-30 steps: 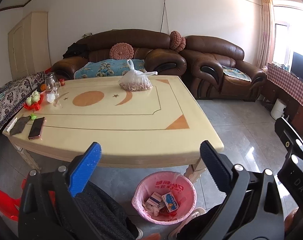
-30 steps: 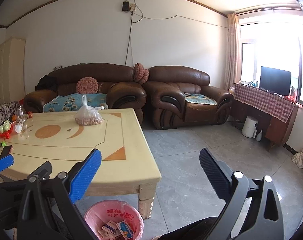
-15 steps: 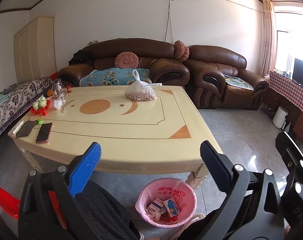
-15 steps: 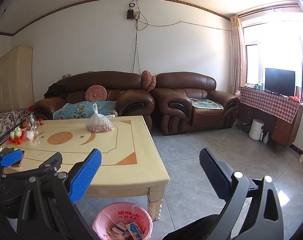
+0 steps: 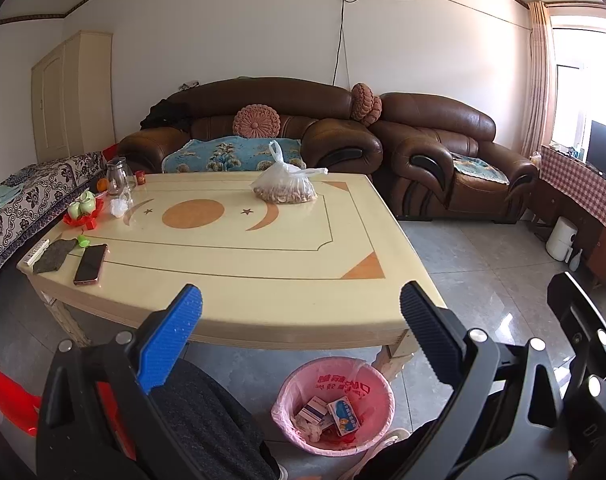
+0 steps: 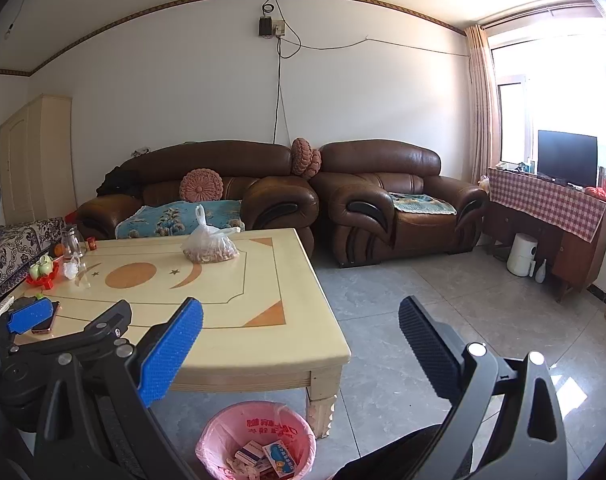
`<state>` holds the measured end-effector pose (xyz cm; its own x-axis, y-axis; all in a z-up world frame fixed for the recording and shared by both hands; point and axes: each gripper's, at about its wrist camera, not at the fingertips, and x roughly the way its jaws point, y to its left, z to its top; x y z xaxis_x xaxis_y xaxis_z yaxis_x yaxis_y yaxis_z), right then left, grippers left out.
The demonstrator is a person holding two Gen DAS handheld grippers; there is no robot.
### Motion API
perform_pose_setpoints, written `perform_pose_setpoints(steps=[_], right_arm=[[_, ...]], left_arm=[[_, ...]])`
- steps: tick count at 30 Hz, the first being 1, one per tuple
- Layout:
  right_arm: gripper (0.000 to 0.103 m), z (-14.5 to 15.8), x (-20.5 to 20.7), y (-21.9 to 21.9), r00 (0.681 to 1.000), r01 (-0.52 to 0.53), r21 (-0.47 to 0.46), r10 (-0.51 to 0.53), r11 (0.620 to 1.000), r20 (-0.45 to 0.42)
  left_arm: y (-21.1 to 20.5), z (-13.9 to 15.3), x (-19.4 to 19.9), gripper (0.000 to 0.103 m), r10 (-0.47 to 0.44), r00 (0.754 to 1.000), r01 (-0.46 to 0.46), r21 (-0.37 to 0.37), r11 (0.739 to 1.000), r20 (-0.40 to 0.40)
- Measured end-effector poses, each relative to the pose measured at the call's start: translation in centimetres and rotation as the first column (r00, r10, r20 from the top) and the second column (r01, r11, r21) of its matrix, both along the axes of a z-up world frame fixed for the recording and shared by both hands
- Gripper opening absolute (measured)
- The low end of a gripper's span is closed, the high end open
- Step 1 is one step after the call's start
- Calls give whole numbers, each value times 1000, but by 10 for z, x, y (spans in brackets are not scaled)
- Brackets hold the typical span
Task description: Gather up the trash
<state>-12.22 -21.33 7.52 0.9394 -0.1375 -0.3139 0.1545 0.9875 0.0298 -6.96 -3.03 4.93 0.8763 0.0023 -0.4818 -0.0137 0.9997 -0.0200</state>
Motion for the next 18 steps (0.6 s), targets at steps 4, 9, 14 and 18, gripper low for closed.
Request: perform_pose_setpoints(steps=[4,9,14,18], right_arm=[[96,0,0,0,1000,-4,4,4,1000,0],[96,0,0,0,1000,-5,5,5,1000,0],[96,0,0,0,1000,-7,8,7,1000,-2],[96,1,0,-1,1000,-9,9,9,1000,-1]], left_arm=[[-1,0,0,97,3,1000,-3,2,1000,1],[1,1,-2,97,-2,1000,2,6,1000,4],[1,1,-2,97,-4,1000,4,10,1000,7],[2,2,-3,97,-9,1000,9,10,1000,8]])
